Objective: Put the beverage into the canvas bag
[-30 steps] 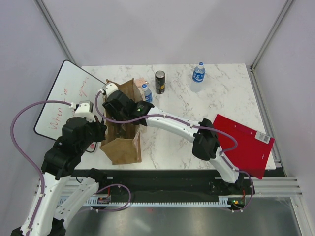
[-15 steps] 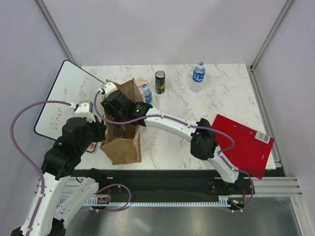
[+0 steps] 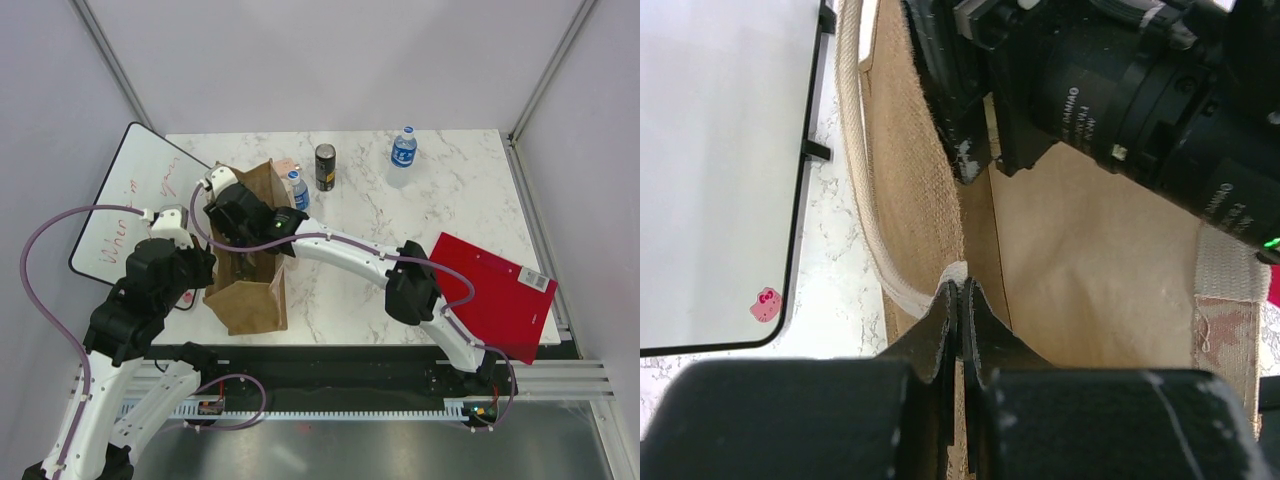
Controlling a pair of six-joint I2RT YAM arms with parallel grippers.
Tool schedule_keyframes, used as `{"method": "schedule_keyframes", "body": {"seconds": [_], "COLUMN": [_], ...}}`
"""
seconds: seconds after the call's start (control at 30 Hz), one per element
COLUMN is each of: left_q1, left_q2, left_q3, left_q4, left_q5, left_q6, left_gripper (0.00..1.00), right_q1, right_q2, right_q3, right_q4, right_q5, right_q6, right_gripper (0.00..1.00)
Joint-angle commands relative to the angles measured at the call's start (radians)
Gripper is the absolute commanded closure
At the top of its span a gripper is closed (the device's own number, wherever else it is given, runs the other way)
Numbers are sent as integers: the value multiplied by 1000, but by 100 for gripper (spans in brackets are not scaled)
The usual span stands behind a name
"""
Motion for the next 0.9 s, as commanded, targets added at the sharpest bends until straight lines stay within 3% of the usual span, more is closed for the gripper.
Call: {"method": "schedule_keyframes", "body": {"seconds": [0.0, 0.23, 0.6, 0.7, 0.87], "left_q1": [-1, -1, -1, -1, -1], "left_q2": [-10, 4, 6, 3, -8], "left_q3": [13, 19, 33, 26, 22], "left_q4": [17, 18, 17, 17, 17], "left_q5": [-11, -16, -16, -16, -10], "left_q6": [-22, -25, -20, -20, -24], "left_gripper": [98, 98, 98, 98, 98], "right_q1": [-18, -26, -26, -24, -24], "right_q2": [-92, -163, -82, -85, -97], "right_q3": [-16, -56, -128, -160, -231], "right_q4": [-112, -190, -122, -77, -10], "right_q5": [-11, -41, -22, -5, 24], "right_q6": [35, 44, 61, 64, 56], "right_gripper": [100, 100, 99, 83, 71]}}
